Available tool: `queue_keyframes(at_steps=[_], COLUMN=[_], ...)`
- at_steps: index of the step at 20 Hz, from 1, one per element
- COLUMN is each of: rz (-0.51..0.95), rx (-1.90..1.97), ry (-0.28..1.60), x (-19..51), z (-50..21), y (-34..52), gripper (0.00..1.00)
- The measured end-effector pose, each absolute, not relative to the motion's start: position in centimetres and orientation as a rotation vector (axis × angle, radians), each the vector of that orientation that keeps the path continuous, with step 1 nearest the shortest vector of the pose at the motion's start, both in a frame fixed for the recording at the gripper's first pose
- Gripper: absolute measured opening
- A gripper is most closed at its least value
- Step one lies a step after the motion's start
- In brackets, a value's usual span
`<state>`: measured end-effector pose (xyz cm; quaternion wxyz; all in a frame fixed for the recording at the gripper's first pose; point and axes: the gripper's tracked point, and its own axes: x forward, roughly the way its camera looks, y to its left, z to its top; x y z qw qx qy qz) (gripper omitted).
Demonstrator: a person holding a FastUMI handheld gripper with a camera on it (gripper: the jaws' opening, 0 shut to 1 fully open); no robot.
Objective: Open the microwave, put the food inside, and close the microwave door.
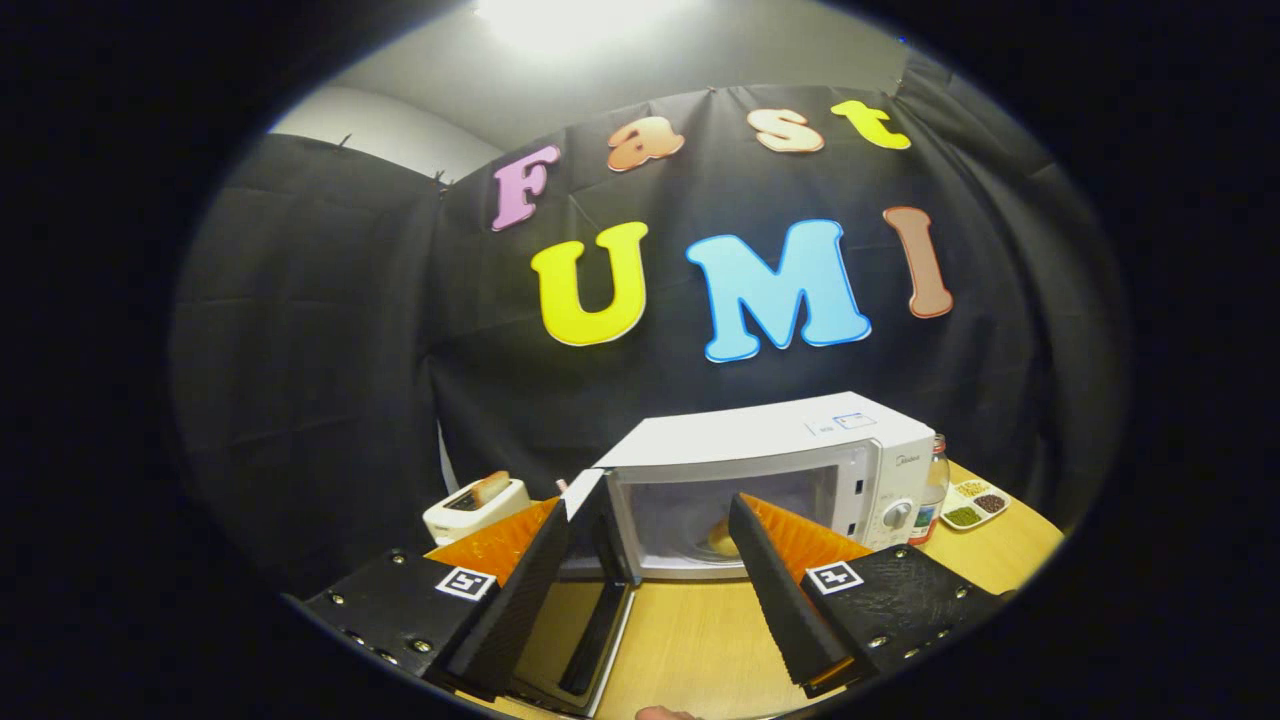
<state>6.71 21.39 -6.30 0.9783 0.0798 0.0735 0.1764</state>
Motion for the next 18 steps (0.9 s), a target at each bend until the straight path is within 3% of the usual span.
queue_keyframes(at_steps=[15,18], rz=[0.818,0.847], rx=[0.102,0.074], ry=[0.204,0.235], x=[-6.2,-7.2], z=[-8.3,-11.1], y=[39.5,40.9], gripper=[0.97,0.90])
